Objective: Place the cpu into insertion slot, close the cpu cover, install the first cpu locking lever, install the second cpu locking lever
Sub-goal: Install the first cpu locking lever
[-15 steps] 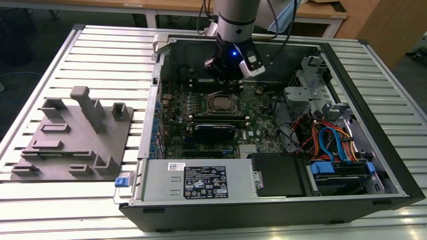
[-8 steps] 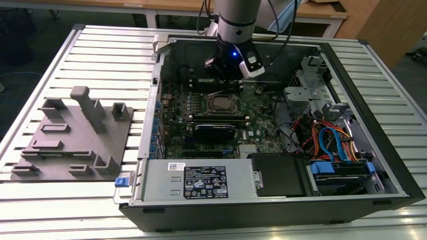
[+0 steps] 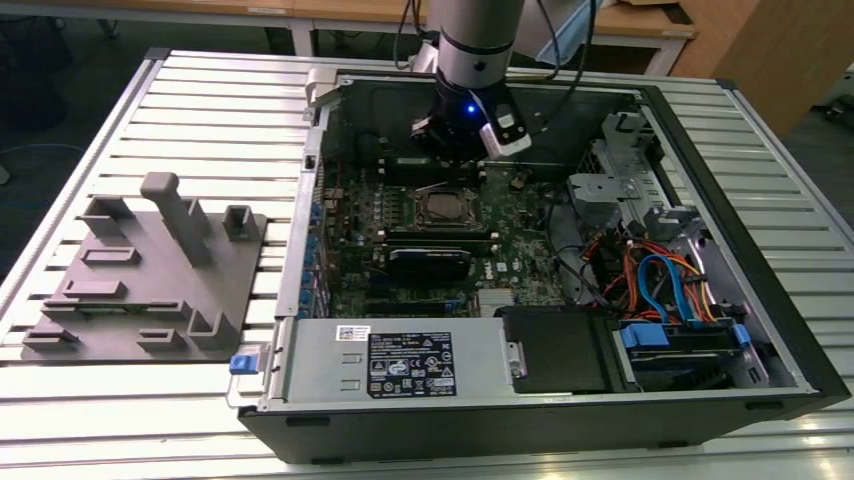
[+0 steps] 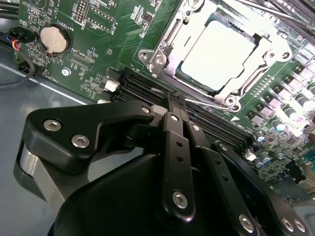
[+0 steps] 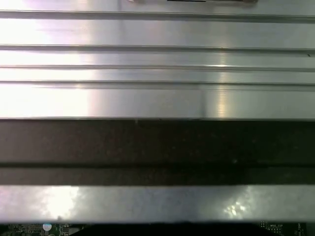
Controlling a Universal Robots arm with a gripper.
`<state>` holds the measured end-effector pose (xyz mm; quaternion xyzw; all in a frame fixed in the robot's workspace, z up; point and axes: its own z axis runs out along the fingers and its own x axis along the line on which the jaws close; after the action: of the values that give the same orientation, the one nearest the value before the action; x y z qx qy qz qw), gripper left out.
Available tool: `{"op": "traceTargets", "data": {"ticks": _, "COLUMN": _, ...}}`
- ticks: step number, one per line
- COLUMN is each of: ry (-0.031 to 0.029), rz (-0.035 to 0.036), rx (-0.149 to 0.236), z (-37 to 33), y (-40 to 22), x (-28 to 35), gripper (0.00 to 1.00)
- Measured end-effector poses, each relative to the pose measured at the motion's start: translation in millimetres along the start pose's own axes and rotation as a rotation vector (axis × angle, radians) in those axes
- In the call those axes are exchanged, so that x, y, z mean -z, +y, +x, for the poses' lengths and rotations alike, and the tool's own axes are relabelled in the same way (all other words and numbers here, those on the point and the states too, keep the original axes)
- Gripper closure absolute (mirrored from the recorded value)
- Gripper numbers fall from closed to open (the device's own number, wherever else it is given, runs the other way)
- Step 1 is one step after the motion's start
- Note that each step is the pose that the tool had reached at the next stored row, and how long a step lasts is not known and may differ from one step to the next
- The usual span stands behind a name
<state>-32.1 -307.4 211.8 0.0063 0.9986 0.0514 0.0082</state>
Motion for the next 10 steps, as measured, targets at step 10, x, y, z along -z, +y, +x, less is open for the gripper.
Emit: {"op": "traceTargets", "data": {"ticks": 10, "ry": 0.0001, "rz": 0.0002, "rx": 0.0, "z": -2.0, "y": -0.7, "x": -6.4, "gripper": 0.9}}
